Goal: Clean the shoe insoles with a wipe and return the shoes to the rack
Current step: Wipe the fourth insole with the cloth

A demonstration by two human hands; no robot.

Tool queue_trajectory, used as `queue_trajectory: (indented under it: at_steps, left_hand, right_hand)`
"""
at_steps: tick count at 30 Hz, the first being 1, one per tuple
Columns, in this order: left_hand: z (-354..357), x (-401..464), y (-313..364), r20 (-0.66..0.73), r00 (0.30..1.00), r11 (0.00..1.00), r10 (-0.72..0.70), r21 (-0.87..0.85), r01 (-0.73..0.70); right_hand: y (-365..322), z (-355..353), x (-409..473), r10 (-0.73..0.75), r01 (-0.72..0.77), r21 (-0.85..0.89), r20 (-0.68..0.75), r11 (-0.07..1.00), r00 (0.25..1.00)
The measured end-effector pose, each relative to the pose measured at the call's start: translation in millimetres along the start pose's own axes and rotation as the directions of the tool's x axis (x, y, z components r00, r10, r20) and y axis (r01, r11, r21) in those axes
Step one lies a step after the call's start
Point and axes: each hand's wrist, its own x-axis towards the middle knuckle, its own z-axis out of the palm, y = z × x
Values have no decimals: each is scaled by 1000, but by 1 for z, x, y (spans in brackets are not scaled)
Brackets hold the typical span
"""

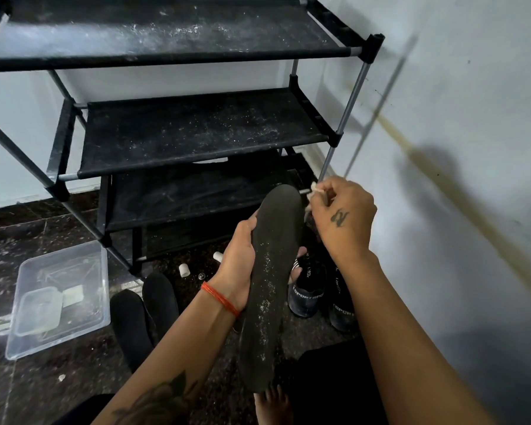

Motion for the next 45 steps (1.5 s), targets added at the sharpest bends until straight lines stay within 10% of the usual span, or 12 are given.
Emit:
queue_trajectory:
  at_steps: [6, 14, 20, 31, 39, 45]
  left_hand:
    - [6, -7, -4, 20, 998, 990, 65, 125, -67]
    - [0, -4, 7, -16, 998, 997, 60, -37, -61]
    - [-2, 0, 5, 2, 1000, 1000, 23, -5, -23]
    - [-4, 2, 5, -43, 994, 994, 105, -3, -105]
    - [2, -3, 1, 29, 994, 990, 101, 98, -104]
    - [3, -4, -1, 28, 995, 988, 96, 119, -99]
  right_hand:
    - [-13, 10, -7, -249, 250, 97, -17, 963, 968]
    - [0, -5, -1, 98, -82, -96, 179, 992, 979]
    - [-11, 4, 0, -83, 80, 207, 7, 975, 997]
    - [-3, 0, -2, 10, 12, -135, 163, 991, 987]
    - [-16, 17, -8, -371, 370, 66, -2, 927, 929]
    - [-7, 12, -4, -154, 169, -111, 134, 979, 979]
